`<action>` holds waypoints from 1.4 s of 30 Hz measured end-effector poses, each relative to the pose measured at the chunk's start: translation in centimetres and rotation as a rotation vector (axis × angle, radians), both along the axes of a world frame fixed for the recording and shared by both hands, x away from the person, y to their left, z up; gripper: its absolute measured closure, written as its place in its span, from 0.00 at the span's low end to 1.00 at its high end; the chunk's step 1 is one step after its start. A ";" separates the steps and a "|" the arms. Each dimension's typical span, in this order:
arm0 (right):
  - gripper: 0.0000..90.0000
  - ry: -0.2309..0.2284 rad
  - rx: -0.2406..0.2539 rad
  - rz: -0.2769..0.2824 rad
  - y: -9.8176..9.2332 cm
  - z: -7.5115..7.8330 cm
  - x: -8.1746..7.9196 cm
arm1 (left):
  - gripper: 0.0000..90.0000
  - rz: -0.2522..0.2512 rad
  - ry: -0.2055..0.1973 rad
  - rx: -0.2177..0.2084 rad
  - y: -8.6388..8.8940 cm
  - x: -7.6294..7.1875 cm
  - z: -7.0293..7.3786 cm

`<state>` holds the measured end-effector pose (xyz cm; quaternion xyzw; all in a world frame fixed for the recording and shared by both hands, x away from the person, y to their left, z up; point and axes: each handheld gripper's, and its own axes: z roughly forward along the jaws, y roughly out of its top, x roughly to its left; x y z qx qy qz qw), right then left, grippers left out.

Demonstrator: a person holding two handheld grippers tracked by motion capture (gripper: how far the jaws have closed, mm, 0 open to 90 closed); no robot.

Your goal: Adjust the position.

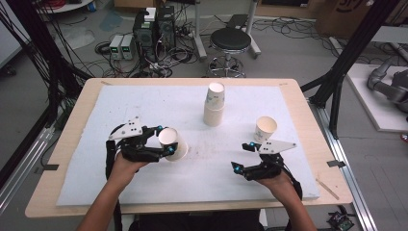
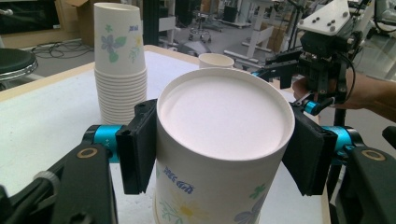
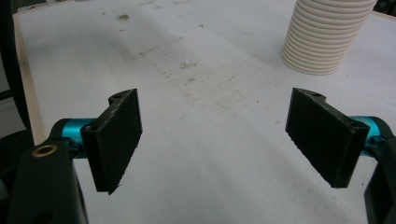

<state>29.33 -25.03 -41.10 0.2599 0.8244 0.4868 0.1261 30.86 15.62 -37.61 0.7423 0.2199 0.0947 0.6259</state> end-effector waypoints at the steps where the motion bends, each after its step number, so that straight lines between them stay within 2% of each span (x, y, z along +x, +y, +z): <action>1: 0.21 0.002 0.005 0.005 0.1 0.0 0.0 | 0.38 -0.005 0.003 0.004 -0.1 0.0 -0.1; 9: 0.21 0.000 0.023 0.073 1.5 0.5 -0.2 | 0.38 -0.054 0.012 0.018 -1.3 -0.2 -0.4; 21: 0.21 -0.011 -0.008 0.235 5.6 1.5 0.5 | 0.38 -0.089 0.002 0.012 -2.1 -0.8 -0.1; 31: 0.21 -0.002 -0.014 0.333 8.1 1.6 0.8 | 0.38 -0.126 0.001 0.011 -2.3 -1.1 -0.1; 39: 0.21 0.012 0.009 0.384 9.1 1.5 1.0 | 0.39 -0.178 0.011 0.015 -3.1 -1.1 -0.5; 42: 0.21 0.023 0.033 0.391 9.1 1.5 1.0 | 0.39 -0.200 0.017 0.009 -3.3 -1.1 -0.6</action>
